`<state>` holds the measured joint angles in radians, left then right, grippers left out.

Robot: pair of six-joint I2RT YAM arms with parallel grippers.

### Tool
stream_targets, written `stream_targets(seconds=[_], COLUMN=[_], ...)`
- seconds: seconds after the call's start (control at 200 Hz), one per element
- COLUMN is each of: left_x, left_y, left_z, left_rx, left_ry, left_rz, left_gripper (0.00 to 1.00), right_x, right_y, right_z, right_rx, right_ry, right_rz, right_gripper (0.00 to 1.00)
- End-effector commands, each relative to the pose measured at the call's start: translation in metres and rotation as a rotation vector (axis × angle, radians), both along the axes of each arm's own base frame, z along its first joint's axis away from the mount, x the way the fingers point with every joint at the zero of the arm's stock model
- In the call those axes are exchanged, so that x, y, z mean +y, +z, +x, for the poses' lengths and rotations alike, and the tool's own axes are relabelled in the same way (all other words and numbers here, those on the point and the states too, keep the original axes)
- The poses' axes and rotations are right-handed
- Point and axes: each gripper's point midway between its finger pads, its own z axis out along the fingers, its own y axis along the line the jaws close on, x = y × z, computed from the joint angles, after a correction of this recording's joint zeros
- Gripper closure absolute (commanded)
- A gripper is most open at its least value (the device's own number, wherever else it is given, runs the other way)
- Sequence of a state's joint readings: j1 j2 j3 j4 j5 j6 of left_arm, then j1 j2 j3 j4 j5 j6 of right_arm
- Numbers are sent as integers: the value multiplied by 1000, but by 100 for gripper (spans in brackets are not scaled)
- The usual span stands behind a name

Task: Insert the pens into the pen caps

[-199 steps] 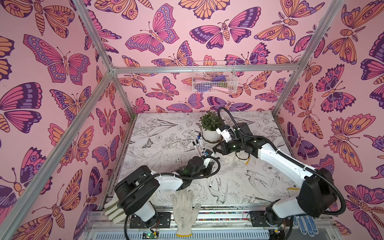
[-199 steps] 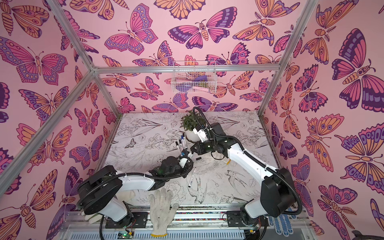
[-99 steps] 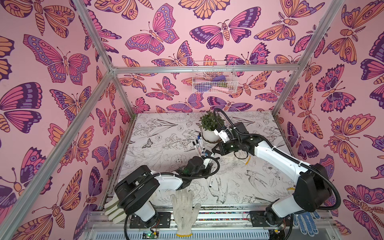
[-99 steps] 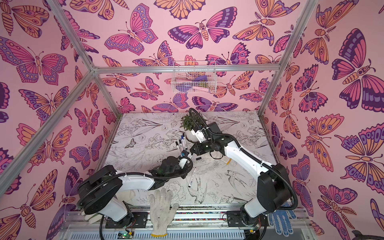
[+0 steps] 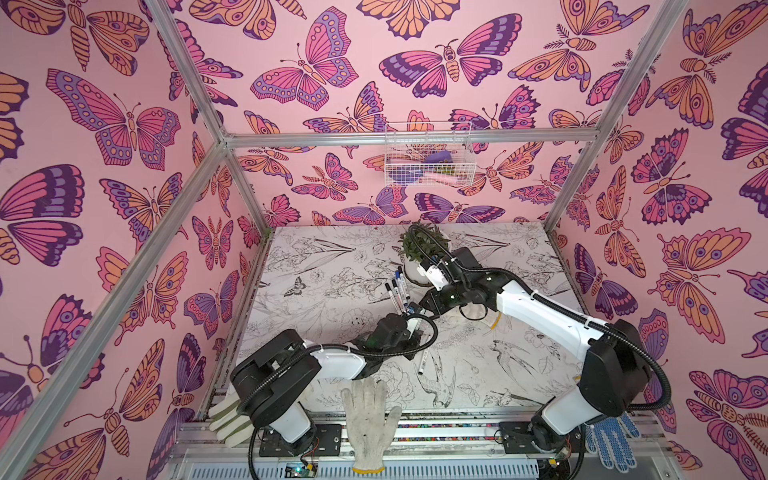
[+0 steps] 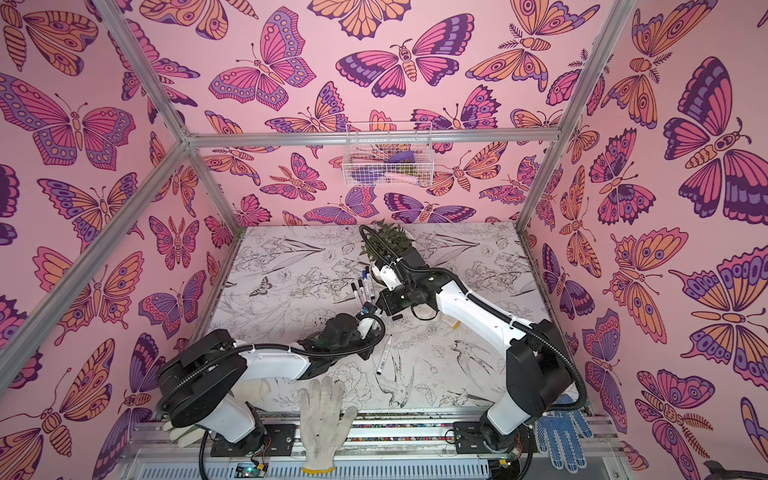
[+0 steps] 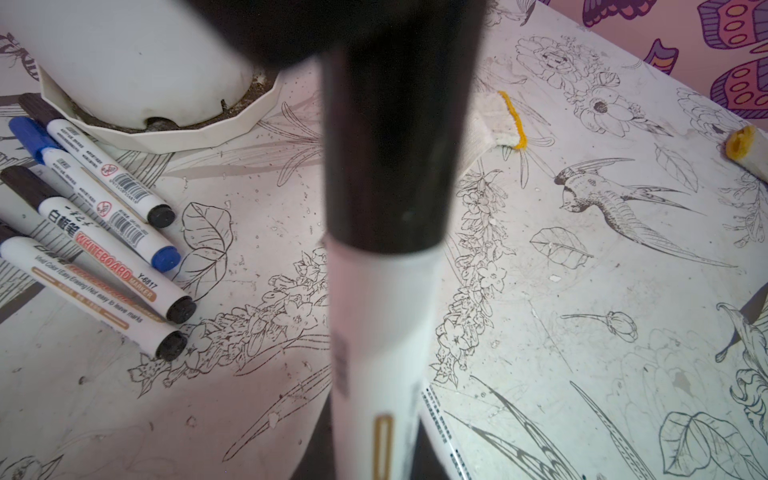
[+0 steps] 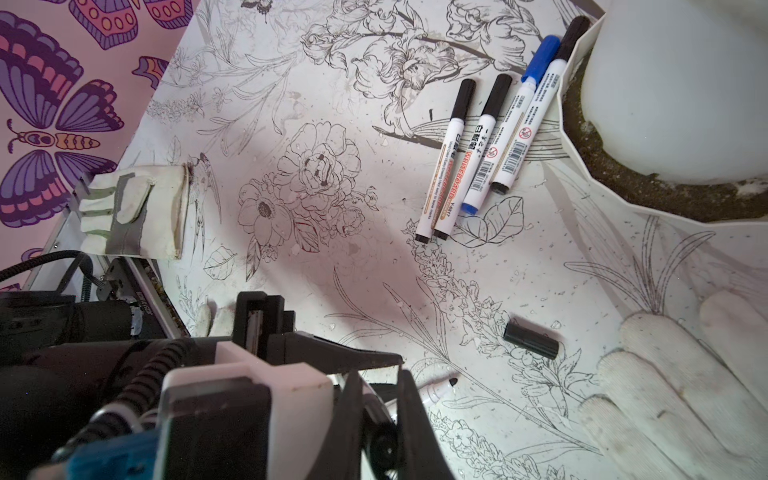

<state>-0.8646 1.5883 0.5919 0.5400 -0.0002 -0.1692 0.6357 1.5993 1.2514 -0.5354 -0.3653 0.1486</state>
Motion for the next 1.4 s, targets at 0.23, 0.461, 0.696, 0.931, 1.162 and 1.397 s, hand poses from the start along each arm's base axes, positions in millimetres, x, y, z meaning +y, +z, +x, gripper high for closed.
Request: stream_targets(seconds=[0.23, 0.461, 0.696, 0.931, 1.162, 1.397], left_x=[-6, -9, -17, -37, -40, -40], left_y=[221, 241, 230, 177, 177, 161], left_z=[49, 55, 50, 4, -13, -13], left_rx=[-518, -574, -534, -425, -391, -350], left_ry=[106, 93, 49, -180, -217, -206], left_rz=[-544, -559, -549, -453, -490, -495], left_gripper=[100, 100, 100, 100, 100, 100], right_x=[-49, -47, -44, -26, -19, -27], right_y=[-90, -86, -70, 25, 49, 90], right_z=[-134, -138, -118, -67, -68, -35], right_rx=[530, 531, 476, 320, 304, 163], right_ry=[188, 208, 150, 27, 50, -48], right_rz=[-355, -330, -272, 141, 219, 271], right_gripper=[100, 100, 100, 100, 100, 62])
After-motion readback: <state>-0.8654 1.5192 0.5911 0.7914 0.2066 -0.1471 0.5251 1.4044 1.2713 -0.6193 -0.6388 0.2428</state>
